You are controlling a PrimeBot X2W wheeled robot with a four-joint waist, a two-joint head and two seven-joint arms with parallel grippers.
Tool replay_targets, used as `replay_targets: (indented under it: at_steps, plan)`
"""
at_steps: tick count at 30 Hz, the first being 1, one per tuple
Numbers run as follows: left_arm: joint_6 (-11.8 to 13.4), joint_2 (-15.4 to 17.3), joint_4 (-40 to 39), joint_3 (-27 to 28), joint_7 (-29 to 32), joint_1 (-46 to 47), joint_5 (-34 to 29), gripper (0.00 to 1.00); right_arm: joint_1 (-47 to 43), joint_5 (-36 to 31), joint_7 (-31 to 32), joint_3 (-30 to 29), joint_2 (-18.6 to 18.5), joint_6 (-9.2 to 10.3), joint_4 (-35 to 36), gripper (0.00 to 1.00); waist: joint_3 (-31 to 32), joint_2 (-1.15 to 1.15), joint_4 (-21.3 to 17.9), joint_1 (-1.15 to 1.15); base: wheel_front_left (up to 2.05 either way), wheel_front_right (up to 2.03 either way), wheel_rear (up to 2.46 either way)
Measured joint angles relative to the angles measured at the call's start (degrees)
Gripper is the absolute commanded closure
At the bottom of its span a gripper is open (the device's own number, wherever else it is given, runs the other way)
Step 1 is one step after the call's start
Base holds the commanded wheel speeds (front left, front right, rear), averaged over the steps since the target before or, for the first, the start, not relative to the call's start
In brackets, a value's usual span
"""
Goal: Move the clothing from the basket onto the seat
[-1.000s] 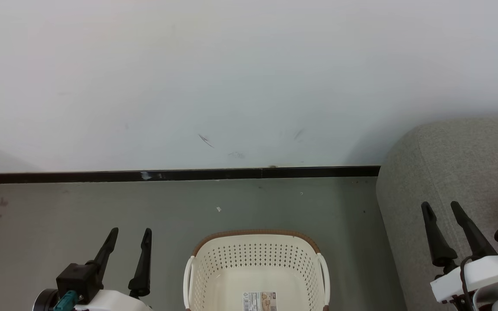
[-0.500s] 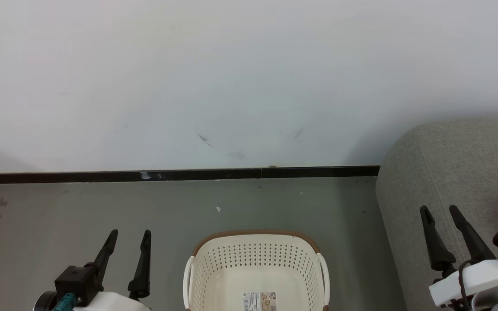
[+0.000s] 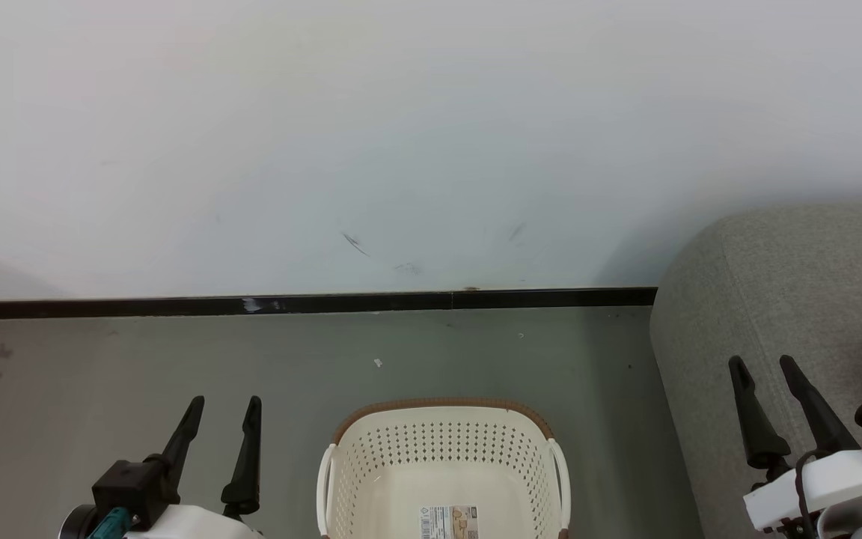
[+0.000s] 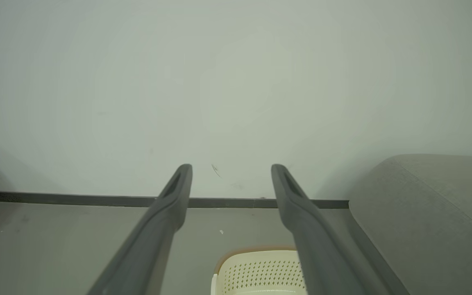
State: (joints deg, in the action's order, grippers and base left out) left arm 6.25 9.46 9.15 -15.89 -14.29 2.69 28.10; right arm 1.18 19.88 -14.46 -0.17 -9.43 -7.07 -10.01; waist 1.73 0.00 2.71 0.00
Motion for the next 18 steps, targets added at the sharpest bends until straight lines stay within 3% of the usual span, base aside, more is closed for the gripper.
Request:
replay_targets:
  at_steps: [2,3,10,18]
  plan:
    - [-0.4,-0.1,0.0,0.4,0.0,0.0,-0.1,0.00,0.0,0.0,0.0,0.0,0.0,0.00,0.0,0.00,0.0,0.00,0.0,0.00,0.00,0.00,0.00]
    - [-0.6,-0.2,0.0,0.4,0.0,-0.1,-0.1,1.00,0.0,0.0,0.0,-0.1,0.0,0.00,0.0,1.00,0.0,0.00,0.0,0.00,0.00,0.00,0.00]
    - [-0.6,-2.1,3.3,-0.6,0.2,-2.6,0.3,1.00,-2.7,0.3,0.3,0.9,2.4,0.02,-3.5,1.00,0.0,0.00,0.0,0.00,0.00,0.00,0.00]
    - [-1.4,-2.3,3.3,0.7,1.7,-2.7,5.1,1.00,-2.7,5.0,1.6,-0.4,2.5,0.02,-3.8,1.00,0.0,0.00,-0.1,0.00,0.00,0.00,0.00]
